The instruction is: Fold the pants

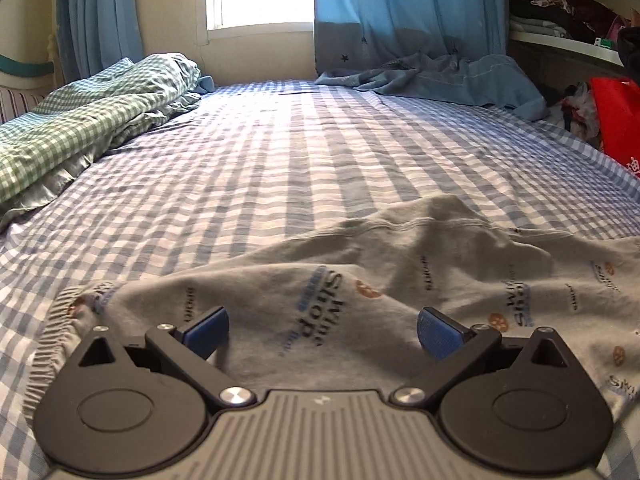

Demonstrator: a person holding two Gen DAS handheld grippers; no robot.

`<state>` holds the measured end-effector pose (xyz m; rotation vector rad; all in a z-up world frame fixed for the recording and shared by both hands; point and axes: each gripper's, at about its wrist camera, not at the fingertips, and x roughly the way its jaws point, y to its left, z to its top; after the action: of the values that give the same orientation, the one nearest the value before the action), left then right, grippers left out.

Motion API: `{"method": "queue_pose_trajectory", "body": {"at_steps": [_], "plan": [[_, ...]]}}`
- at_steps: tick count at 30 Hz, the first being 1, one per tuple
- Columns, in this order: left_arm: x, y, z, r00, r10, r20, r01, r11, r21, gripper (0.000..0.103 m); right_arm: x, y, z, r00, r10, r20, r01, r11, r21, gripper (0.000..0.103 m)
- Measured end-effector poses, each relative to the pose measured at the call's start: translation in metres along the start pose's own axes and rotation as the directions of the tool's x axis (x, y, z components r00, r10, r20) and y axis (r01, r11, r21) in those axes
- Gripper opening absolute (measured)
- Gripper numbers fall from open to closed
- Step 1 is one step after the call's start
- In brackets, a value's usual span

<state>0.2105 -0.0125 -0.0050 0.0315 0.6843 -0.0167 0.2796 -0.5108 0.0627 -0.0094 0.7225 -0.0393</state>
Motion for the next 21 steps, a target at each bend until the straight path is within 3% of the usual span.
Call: {"method": "queue_pose_trajectory", "body": {"at_steps": [2, 3, 5, 7, 9, 10, 13, 15, 19, 21], "plan": [[-0.004, 0.011, -0.004, 1.000, 0.016, 0.005, -0.016, 1.000, -0.010, 0.103, 0.003, 0.043, 0.013, 0.980, 0.197, -0.001, -0.197, 0.980, -0.018, 0.072], [-0.007, 0.018, -0.007, 1.000, 0.021, 0.007, -0.021, 1.000, -0.018, 0.103, 0.008, 0.067, 0.020, 0.954, 0.301, -0.011, -0.301, 0.953, -0.017, 0.072], [-0.012, 0.030, -0.013, 1.000, 0.023, 0.007, -0.023, 0.999, -0.030, 0.103, 0.021, 0.116, 0.030, 0.861, 0.506, -0.048, -0.506, 0.863, 0.013, 0.072], [-0.018, 0.037, -0.020, 1.000, 0.026, 0.005, -0.026, 0.999, -0.034, 0.103, 0.036, 0.167, 0.040, 0.762, 0.642, -0.089, -0.641, 0.767, 0.044, 0.072], [-0.025, 0.047, -0.028, 0.999, 0.037, 0.006, -0.037, 0.999, -0.039, 0.103, 0.049, 0.212, 0.044, 0.691, 0.711, -0.130, -0.713, 0.700, 0.044, 0.072], [-0.028, 0.051, -0.031, 0.999, 0.039, 0.006, -0.039, 0.998, -0.039, 0.103, 0.055, 0.229, 0.045, 0.670, 0.727, -0.153, -0.731, 0.682, 0.036, 0.072], [-0.036, 0.062, -0.040, 1.000, 0.014, 0.009, -0.013, 1.000, -0.027, 0.103, 0.065, 0.276, 0.045, 0.641, 0.734, -0.227, -0.755, 0.655, -0.016, 0.071], [-0.040, 0.065, -0.045, 1.000, 0.000, 0.019, 0.000, 1.000, -0.016, 0.103, 0.065, 0.293, 0.042, 0.633, 0.733, -0.248, -0.761, 0.648, -0.031, 0.061], [-0.040, 0.062, -0.048, 1.000, 0.001, 0.029, -0.002, 1.000, 0.021, 0.103, 0.050, 0.306, 0.033, 0.654, 0.712, -0.257, -0.750, 0.655, -0.094, 0.050], [-0.039, 0.062, -0.049, 0.999, 0.001, 0.033, -0.002, 1.000, 0.027, 0.103, 0.043, 0.309, 0.025, 0.651, 0.707, -0.277, -0.754, 0.645, -0.125, 0.048]]}}
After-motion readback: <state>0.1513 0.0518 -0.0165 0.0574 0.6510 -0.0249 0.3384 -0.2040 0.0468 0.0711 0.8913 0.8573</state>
